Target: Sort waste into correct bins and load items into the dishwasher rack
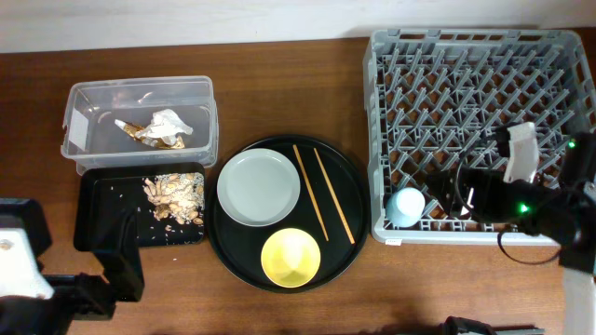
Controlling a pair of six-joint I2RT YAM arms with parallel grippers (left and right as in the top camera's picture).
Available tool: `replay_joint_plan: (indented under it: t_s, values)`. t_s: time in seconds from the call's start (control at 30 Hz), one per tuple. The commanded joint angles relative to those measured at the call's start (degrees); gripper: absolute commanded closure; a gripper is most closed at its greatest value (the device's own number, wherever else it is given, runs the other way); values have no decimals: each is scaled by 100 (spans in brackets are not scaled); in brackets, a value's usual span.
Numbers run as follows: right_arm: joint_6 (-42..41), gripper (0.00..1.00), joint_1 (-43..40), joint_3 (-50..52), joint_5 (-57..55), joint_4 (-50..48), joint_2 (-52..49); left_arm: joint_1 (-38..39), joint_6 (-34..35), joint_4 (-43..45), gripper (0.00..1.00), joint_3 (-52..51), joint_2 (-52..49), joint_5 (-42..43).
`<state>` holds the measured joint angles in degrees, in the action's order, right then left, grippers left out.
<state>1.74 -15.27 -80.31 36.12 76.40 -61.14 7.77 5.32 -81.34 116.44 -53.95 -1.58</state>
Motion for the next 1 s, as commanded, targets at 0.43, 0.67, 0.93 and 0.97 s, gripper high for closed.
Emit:
replay_joint_plan:
  t_s: [0.43, 0.67, 0.93, 0.97]
  values:
    - [63, 1, 31, 0, 70, -22, -3729, -457, -109, 7650, 1, -10684, 5377, 1694]
    - [63, 1, 31, 0, 48, -321, -4553, -457, -111, 7814, 1, -11595, 5366, 1685]
    - [-39, 3, 20, -48, 323, -623, -4546, -457, -111, 7812, 1, -11595, 5366, 1685]
    - [26, 8, 35, -127, 396, -501, -4457, -457, -111, 7812, 1, -11595, 5366, 1687]
